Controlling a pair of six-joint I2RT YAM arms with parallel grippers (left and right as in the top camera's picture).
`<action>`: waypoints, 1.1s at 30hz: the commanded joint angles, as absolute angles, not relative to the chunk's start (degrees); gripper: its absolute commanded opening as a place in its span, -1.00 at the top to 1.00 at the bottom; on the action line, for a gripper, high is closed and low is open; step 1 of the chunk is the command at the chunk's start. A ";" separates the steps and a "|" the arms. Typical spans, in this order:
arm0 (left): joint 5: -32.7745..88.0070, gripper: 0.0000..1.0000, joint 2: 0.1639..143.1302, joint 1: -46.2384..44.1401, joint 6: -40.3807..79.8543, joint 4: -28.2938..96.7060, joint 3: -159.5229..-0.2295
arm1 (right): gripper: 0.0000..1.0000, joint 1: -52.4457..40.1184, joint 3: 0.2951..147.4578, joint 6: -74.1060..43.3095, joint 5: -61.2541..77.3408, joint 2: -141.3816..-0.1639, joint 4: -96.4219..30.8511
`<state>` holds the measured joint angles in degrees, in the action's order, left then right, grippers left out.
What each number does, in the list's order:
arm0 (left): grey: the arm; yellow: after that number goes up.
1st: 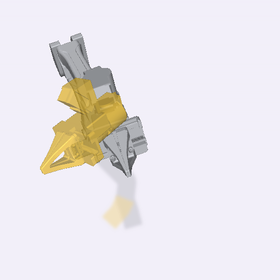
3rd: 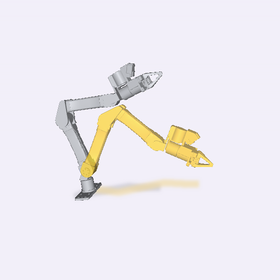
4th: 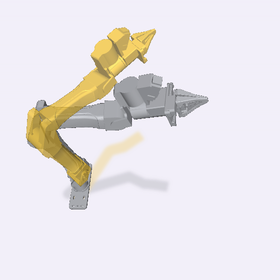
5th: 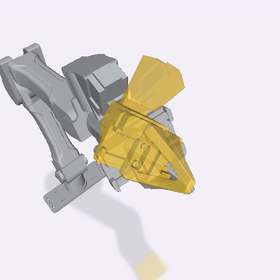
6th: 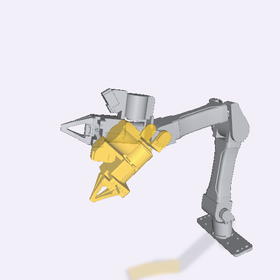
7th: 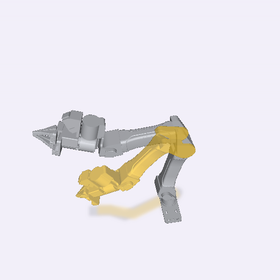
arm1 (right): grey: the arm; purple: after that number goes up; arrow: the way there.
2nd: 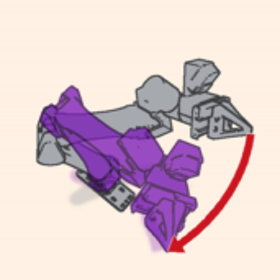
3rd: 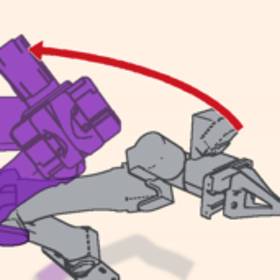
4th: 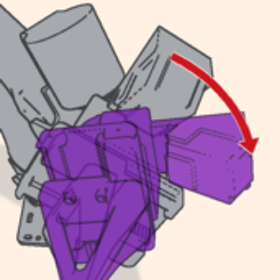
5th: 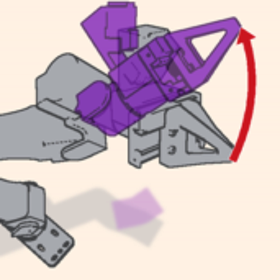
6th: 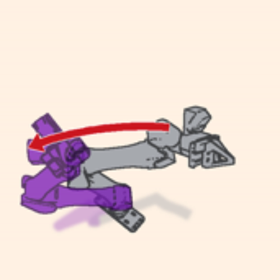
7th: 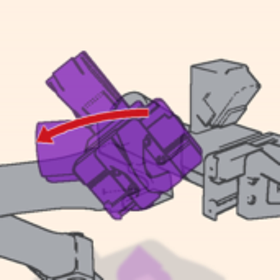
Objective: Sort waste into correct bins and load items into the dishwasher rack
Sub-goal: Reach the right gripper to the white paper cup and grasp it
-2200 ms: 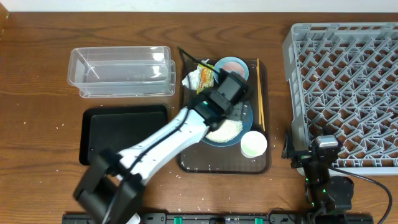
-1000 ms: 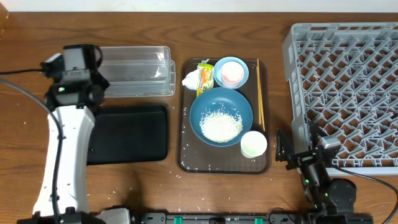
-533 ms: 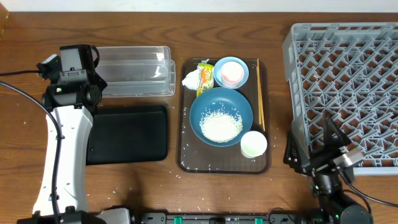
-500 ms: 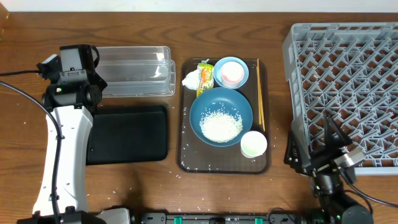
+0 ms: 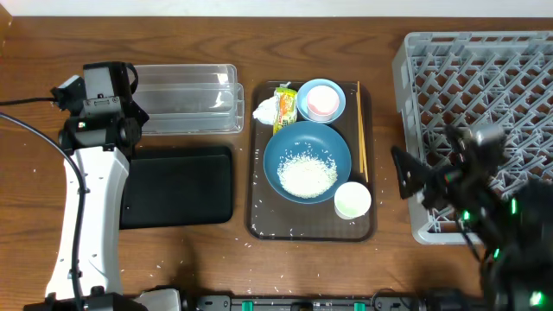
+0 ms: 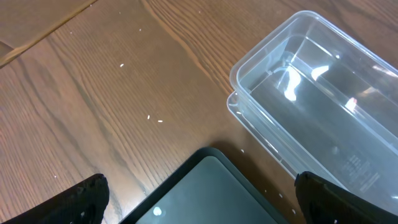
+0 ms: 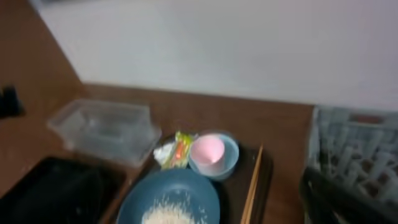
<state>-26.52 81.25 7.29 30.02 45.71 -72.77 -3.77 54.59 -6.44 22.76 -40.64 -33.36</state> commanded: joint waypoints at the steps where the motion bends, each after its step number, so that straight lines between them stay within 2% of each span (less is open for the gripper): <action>1: -27.46 -0.96 81.34 7.44 30.33 45.84 -72.71 | -0.98 -4.99 65.34 -1.80 24.64 -50.61 -44.14; 6: -27.46 -0.96 81.34 7.42 30.33 45.84 -72.71 | -0.99 -11.14 76.62 -1.02 15.84 -63.79 -62.59; 11: -27.46 -0.96 81.34 7.42 30.33 45.84 -72.71 | -0.98 -20.03 77.62 -1.78 7.84 -71.70 -70.46; 14: -27.46 -0.96 81.34 7.42 30.33 45.84 -72.71 | -0.99 -22.61 77.62 -1.87 10.83 -74.63 -72.73; 21: -27.46 -0.96 81.34 7.42 30.33 45.84 -72.71 | -0.99 -24.49 77.49 -1.83 27.83 -80.09 -73.73; 23: -27.46 -0.96 81.34 7.42 30.33 45.84 -72.71 | -0.99 -24.40 77.41 -1.83 28.12 -80.95 -72.01; 26: -27.46 -0.96 81.34 7.42 30.33 45.84 -72.71 | -0.77 -24.67 77.01 -1.89 25.61 -82.48 -69.52; 29: -27.46 -0.96 81.34 7.42 30.33 45.84 -72.71 | -0.63 -25.45 77.01 -8.16 16.93 -84.99 -70.15; 31: -27.46 -0.96 81.34 7.42 30.33 45.84 -72.71 | -0.40 -26.65 77.01 -11.68 13.04 -87.05 -71.26; 33: -27.46 -0.96 81.34 7.42 30.33 45.84 -72.71 | -0.31 -28.64 77.01 -13.08 12.16 -89.41 -71.57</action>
